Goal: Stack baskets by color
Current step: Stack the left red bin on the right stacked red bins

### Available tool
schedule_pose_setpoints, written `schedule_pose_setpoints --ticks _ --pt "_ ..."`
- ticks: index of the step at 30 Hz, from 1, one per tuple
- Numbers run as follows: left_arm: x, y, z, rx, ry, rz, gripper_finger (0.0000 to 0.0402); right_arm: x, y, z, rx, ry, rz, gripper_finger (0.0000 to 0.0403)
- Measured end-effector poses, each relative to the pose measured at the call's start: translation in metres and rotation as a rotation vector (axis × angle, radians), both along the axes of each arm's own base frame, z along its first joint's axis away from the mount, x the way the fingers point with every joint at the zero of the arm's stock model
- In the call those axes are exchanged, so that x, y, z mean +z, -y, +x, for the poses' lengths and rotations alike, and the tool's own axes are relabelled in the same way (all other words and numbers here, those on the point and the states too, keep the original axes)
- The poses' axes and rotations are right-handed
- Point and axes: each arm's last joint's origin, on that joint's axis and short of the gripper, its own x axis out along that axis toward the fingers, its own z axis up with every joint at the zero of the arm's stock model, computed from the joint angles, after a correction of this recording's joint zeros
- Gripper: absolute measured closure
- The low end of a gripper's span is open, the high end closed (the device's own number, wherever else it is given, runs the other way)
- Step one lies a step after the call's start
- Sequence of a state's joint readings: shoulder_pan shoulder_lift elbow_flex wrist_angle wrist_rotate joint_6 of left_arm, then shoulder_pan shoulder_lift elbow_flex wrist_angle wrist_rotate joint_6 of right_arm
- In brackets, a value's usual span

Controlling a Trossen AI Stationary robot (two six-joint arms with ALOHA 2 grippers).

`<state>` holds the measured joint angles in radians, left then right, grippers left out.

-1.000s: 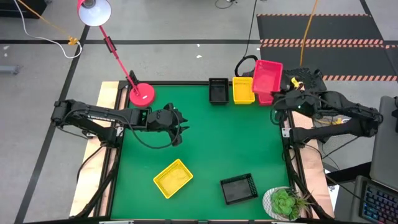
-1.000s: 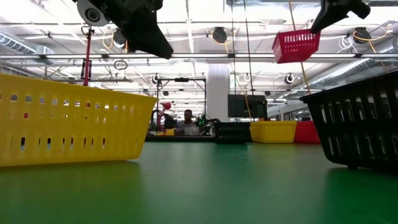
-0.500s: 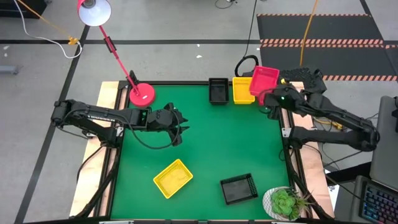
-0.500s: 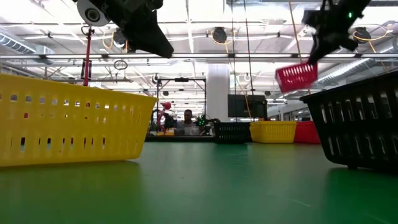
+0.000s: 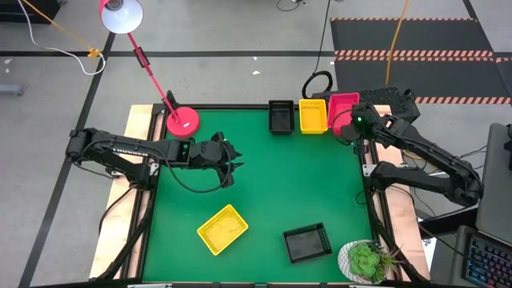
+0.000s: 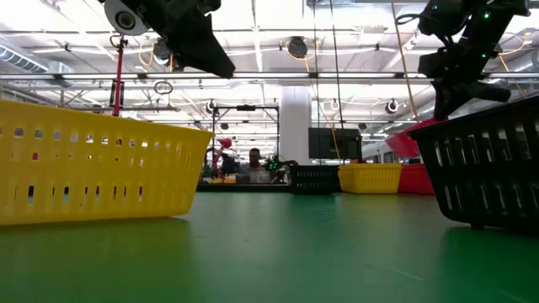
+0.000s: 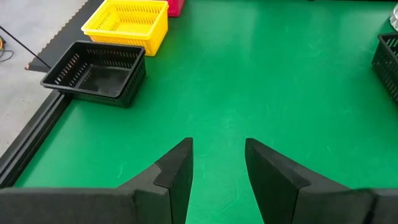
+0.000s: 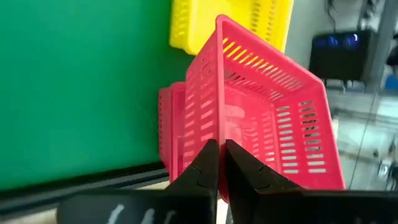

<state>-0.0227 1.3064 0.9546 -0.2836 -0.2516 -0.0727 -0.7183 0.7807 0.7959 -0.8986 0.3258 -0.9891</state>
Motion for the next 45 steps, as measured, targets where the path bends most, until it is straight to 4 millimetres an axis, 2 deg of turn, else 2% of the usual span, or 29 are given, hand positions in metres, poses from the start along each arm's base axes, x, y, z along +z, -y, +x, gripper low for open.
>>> schedule_pose_setpoints --ticks 12,21,28,33,45 --pt "0.000 0.000 0.000 -0.009 0.000 0.013 0.0254 -0.002 0.011 -0.010 0.119 -0.157 -0.046 0.0400" --pt "0.001 0.000 0.000 -0.010 0.003 0.014 0.0254 -0.003 0.016 -0.016 0.212 -0.193 -0.031 0.0400" --pt "0.003 0.000 0.002 -0.018 0.029 0.025 0.0254 -0.023 0.022 -0.019 0.236 -0.242 -0.042 0.0400" --pt "0.003 0.000 0.003 -0.021 0.037 0.029 0.0254 -0.035 0.023 -0.017 0.252 -0.209 -0.051 0.0399" --pt "0.004 0.000 0.003 -0.023 0.038 0.032 0.0254 -0.035 0.026 -0.019 0.144 -0.095 -0.021 0.0398"
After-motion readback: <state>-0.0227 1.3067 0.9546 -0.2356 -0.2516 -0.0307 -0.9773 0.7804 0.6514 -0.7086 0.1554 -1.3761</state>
